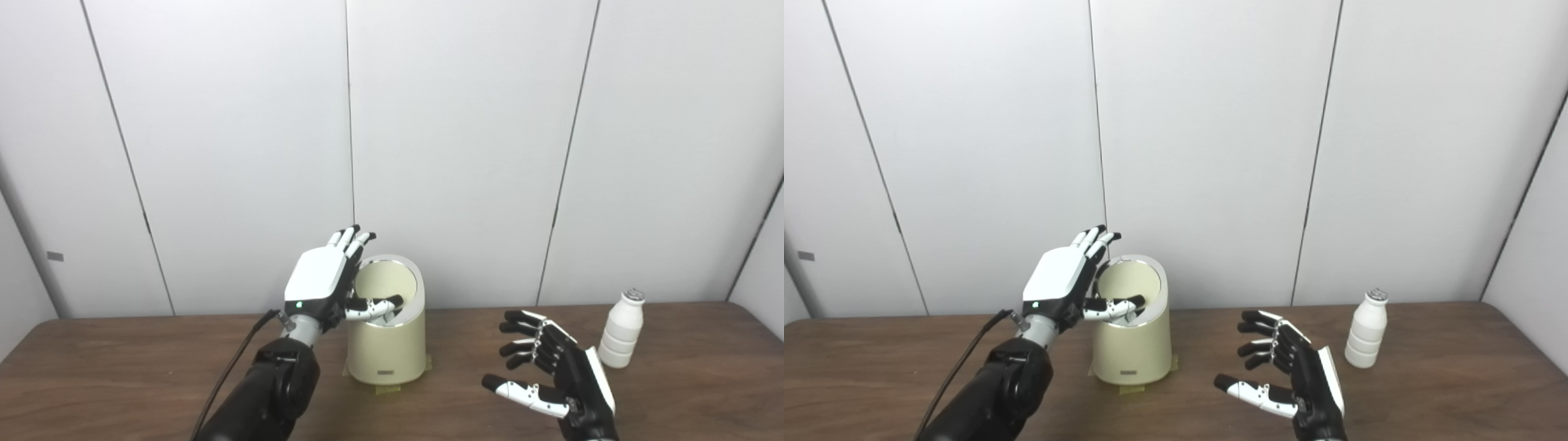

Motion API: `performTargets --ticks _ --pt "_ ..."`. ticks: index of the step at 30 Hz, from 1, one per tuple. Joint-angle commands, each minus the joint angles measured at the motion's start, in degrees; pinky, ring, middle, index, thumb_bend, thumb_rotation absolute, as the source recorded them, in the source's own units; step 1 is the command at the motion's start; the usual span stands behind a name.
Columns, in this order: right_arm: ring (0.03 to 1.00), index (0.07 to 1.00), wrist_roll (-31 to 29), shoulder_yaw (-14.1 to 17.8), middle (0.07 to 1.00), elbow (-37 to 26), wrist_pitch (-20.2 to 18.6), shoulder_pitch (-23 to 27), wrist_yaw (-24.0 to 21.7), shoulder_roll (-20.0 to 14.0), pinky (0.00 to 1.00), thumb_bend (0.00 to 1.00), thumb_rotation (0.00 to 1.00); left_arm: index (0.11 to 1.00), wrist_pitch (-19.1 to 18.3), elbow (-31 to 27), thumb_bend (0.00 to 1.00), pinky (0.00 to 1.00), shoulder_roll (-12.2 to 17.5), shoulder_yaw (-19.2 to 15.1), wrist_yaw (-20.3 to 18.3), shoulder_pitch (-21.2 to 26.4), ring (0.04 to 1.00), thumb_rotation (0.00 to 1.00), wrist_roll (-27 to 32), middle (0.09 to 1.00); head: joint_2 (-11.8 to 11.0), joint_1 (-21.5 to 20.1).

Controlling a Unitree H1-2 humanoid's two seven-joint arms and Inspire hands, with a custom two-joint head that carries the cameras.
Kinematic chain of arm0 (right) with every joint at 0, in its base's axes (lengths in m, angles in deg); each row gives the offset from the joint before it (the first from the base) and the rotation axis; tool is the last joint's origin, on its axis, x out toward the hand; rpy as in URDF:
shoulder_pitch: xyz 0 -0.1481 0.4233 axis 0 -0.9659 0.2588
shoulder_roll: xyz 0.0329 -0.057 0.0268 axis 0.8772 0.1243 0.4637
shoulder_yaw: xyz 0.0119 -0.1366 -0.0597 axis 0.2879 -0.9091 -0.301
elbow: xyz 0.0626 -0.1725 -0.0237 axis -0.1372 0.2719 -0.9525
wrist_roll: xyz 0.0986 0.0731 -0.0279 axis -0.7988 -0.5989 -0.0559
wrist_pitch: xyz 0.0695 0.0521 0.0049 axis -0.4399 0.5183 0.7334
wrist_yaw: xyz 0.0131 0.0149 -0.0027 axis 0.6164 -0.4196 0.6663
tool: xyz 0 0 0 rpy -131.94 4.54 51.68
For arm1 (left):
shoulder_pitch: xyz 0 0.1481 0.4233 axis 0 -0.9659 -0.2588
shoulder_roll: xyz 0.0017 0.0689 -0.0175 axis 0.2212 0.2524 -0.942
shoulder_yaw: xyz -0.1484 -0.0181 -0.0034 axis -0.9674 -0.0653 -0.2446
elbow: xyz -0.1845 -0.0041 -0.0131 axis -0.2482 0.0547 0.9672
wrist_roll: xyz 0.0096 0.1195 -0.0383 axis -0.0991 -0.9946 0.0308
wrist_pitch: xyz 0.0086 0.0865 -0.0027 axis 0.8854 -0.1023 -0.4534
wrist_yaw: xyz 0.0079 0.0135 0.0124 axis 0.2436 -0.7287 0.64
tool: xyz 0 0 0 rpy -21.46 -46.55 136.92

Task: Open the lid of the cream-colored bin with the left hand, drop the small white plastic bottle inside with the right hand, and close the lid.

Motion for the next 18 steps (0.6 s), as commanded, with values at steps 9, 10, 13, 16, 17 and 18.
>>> performTargets --ticks 9,10,13,16,17,18 --pt "0.534 0.678 -0.7 -0.4 0.668 -1.7 0.5 1.8 -0.6 0.1 0.42 0.68 0.08 0.913 11.4 -3.3 0.65 0.82 -1.2 -10.7 3.5 -1.8 0.923 0.32 13.6 0.932 -0.2 0.4" --pt "0.539 0.678 -0.8 -0.5 0.667 -1.8 0.3 1.7 -0.6 0.1 0.42 0.68 0.08 0.909 12.8 -4.1 0.64 0.82 -1.5 -11.6 3.7 -1.9 0.908 0.35 14.8 0.921 -0.2 0.4" --pt "0.547 0.682 -1.1 -0.5 0.664 -1.7 0.5 1.7 -0.8 0.1 0.42 0.67 0.06 0.902 15.1 -8.9 0.62 0.80 -3.2 -14.8 3.0 -2.8 0.889 0.40 19.5 0.901 -0.3 0.5" --pt "0.550 0.685 -0.3 -0.5 0.666 -1.0 1.4 1.7 -0.5 -0.1 0.43 0.68 0.08 0.895 14.9 -15.4 0.60 0.76 -4.0 -16.8 1.4 -4.5 0.869 0.40 22.7 0.884 -0.1 0.5" --pt "0.550 0.685 -0.3 -0.5 0.666 -0.9 1.5 1.7 -0.4 -0.1 0.43 0.68 0.08 0.894 14.5 -17.9 0.59 0.75 -4.1 -17.5 0.9 -5.4 0.864 0.40 23.8 0.881 -0.1 0.5" --pt "0.547 0.683 -0.4 -0.5 0.668 -1.0 1.4 1.7 -0.4 -0.1 0.43 0.68 0.08 0.888 14.0 -20.3 0.60 0.73 -4.2 -18.4 0.3 -6.4 0.851 0.43 25.1 0.868 -0.1 0.5"
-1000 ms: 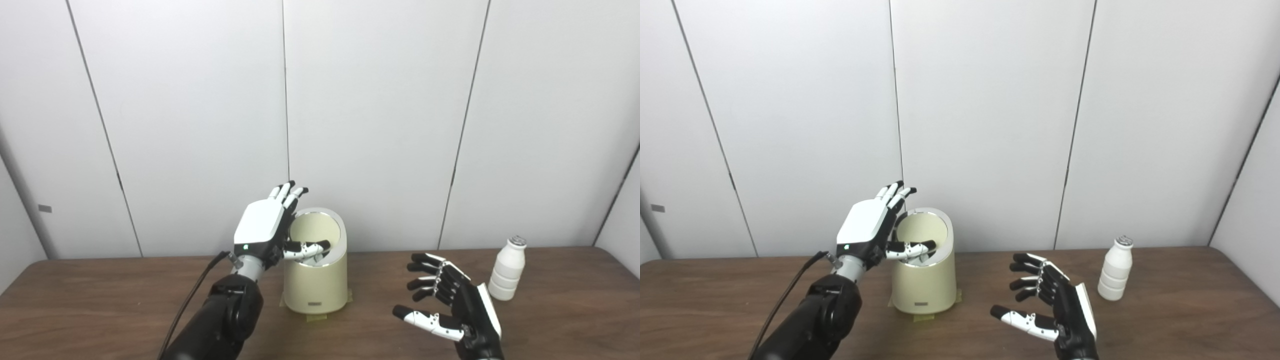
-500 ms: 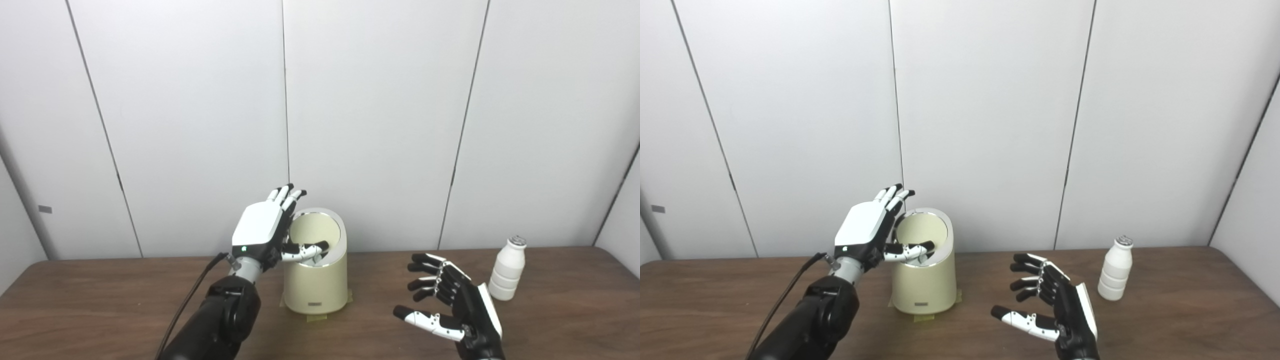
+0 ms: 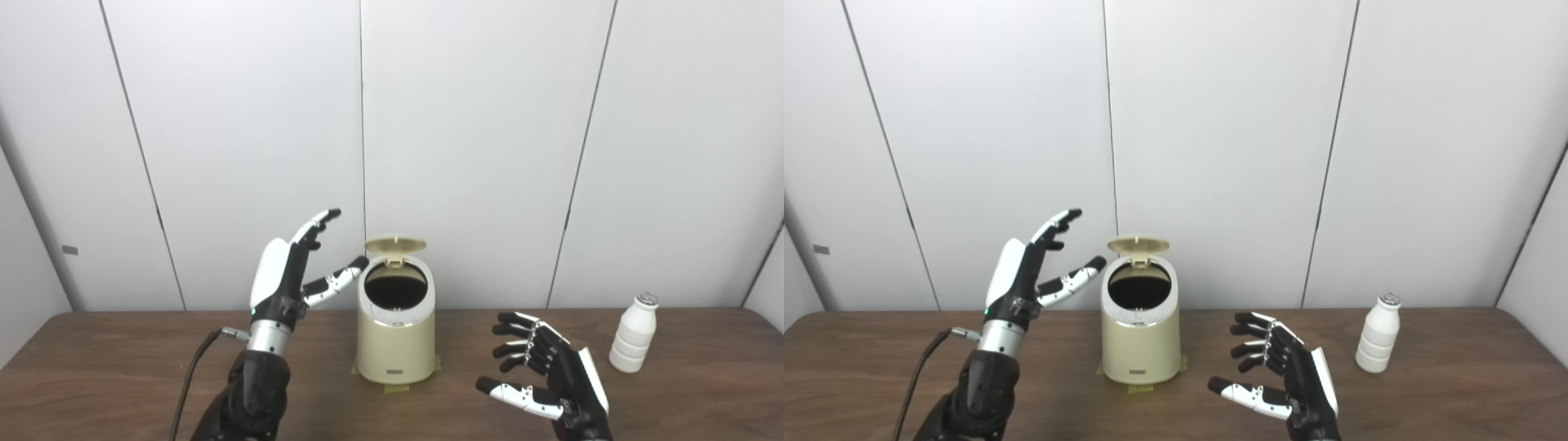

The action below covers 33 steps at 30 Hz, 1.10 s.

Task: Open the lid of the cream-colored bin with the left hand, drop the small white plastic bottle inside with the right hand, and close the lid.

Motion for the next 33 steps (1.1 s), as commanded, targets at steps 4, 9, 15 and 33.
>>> performTargets --ticks 4,9,15,33 --pt "0.544 0.679 0.0 0.4 0.668 -1.1 1.0 1.9 0.4 -0.1 0.43 0.68 0.10 0.871 -0.5 -9.6 0.59 0.74 -0.5 -4.0 -3.1 -1.8 0.838 0.45 7.3 0.846 0.1 -0.1" --pt "0.550 0.680 -0.8 0.5 0.666 -0.9 1.3 2.1 0.2 -0.1 0.43 0.67 0.08 0.861 -1.8 -16.4 0.64 0.68 0.1 -6.4 -6.8 -8.5 0.806 0.50 13.0 0.846 0.1 0.0" --pt "0.530 0.687 -1.1 0.8 0.670 -0.6 1.6 2.1 0.2 -0.2 0.42 0.67 0.09 0.774 -1.4 -19.8 0.71 0.51 0.5 -7.4 -8.0 -16.6 0.655 0.46 13.1 0.724 0.1 0.2" --pt "0.501 0.761 -4.0 2.7 0.681 3.7 5.4 2.5 -0.1 -1.8 0.41 0.71 0.13 0.725 5.4 -12.2 0.61 0.49 -1.6 -10.0 -7.6 -25.1 0.616 0.23 17.0 0.683 -1.5 -3.1"
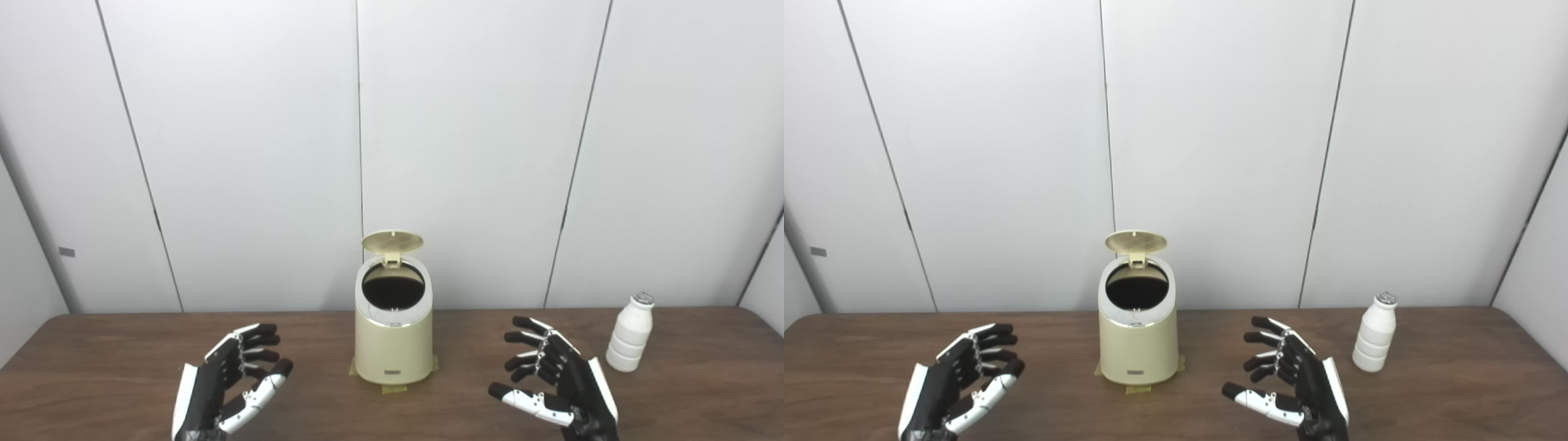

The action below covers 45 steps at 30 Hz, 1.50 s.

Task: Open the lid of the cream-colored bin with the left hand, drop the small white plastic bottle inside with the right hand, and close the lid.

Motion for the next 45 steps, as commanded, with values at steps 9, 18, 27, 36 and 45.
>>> performTargets --ticks 9,18,27,36,45 --pt "0.664 0.800 2.6 2.5 0.779 -12.1 -4.4 5.0 -0.5 -6.4 0.58 0.75 0.09 0.758 3.4 2.0 0.53 0.52 1.9 -1.2 -0.3 2.5 0.657 0.15 -0.1 0.720 -2.8 -10.2" --pt "0.616 0.764 11.2 8.2 0.749 -18.8 -10.9 12.0 4.8 -11.9 0.52 0.80 0.13 0.771 3.2 4.9 0.48 0.54 4.4 -2.1 -2.6 4.2 0.671 0.09 2.2 0.734 -5.3 -19.6" --pt "0.761 0.817 16.4 14.4 0.818 -19.9 -20.9 15.5 7.3 -16.6 0.65 0.75 0.12 0.736 4.4 7.4 0.54 0.58 5.1 -3.2 -5.2 5.0 0.669 0.20 6.5 0.706 -5.3 -21.0" --pt "0.860 0.880 9.5 15.1 0.904 -13.7 -28.2 14.6 -0.4 -23.1 0.77 0.81 0.18 0.710 3.2 6.2 0.60 0.53 5.2 -3.6 -5.4 4.6 0.647 0.28 6.8 0.695 -4.8 -21.6" --pt "0.887 0.918 7.8 12.8 0.910 -8.6 -31.0 13.4 -3.5 -25.2 0.79 0.82 0.17 0.708 3.8 7.3 0.61 0.56 5.0 -3.5 -6.1 4.6 0.655 0.28 6.5 0.695 -4.5 -21.3"
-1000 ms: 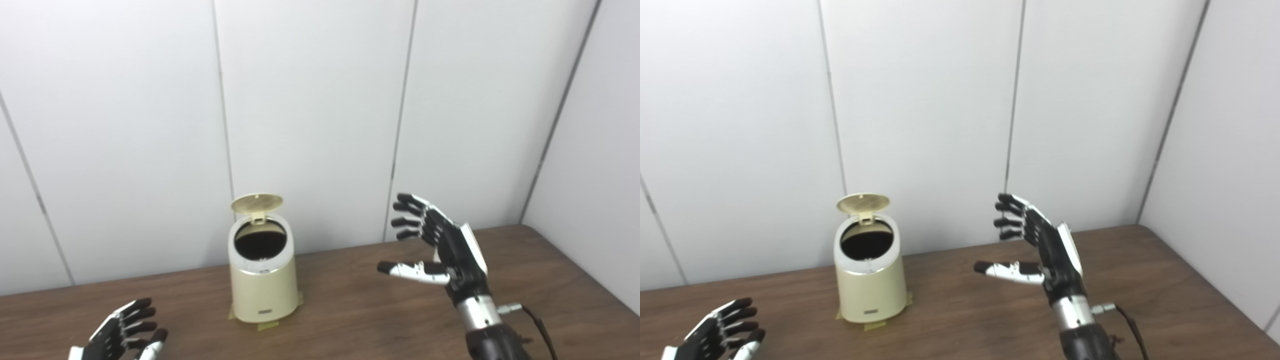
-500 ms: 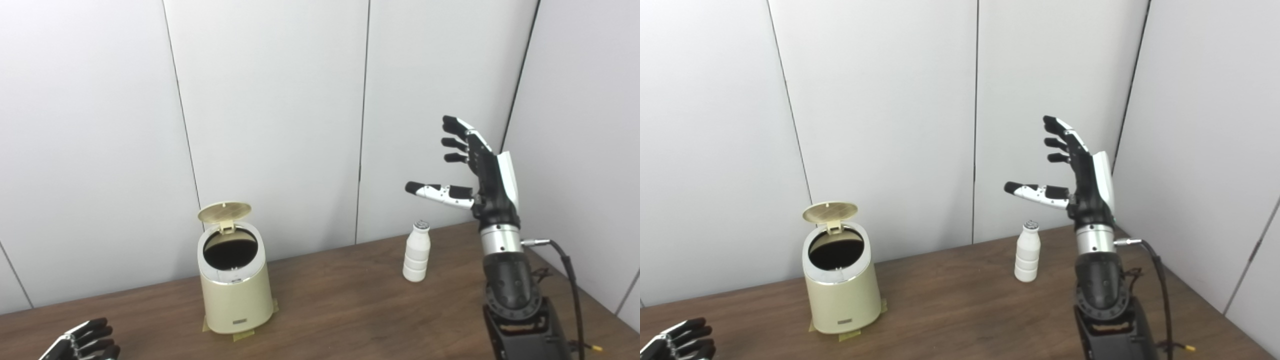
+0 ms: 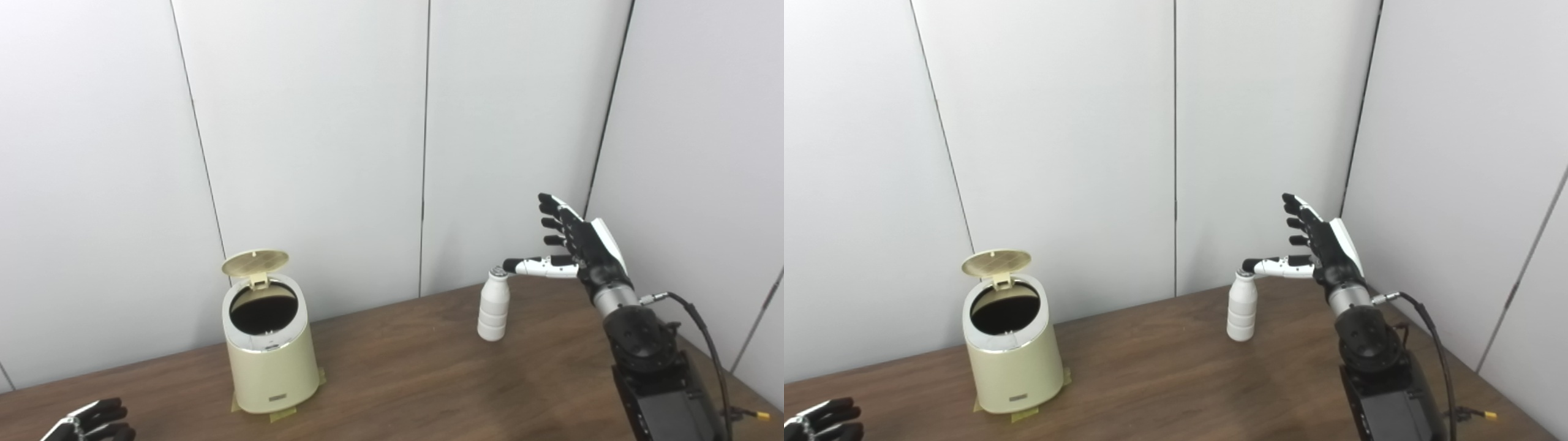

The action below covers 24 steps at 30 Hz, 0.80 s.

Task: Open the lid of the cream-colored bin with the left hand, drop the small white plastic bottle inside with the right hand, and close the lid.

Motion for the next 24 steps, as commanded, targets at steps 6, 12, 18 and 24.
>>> performTargets --ticks 6,12,18,24 --pt "0.843 0.899 0.4 -1.9 0.885 3.6 0.0 0.7 -0.5 -2.9 0.74 0.86 0.19 0.707 0.0 -3.0 0.60 0.55 0.3 0.1 -0.3 1.5 0.658 0.26 0.4 0.701 0.1 0.3" --pt "0.807 0.873 -0.4 -2.5 0.864 8.2 1.9 0.4 0.2 -2.3 0.70 0.85 0.14 0.703 0.1 -2.6 0.59 0.55 0.3 0.2 -0.3 1.5 0.649 0.25 0.1 0.693 0.1 0.3" --pt "0.768 0.851 -0.2 -3.5 0.833 13.7 5.4 0.7 1.5 -1.4 0.67 0.83 0.08 0.699 0.1 -2.7 0.59 0.55 0.2 0.3 -0.4 1.4 0.651 0.25 0.1 0.694 0.3 0.3" --pt "0.756 0.832 1.1 -4.9 0.804 16.4 5.4 0.9 4.0 -0.1 0.67 0.82 0.09 0.698 -0.6 -3.1 0.60 0.55 0.0 0.4 -0.7 1.3 0.645 0.26 0.8 0.688 0.3 0.3"
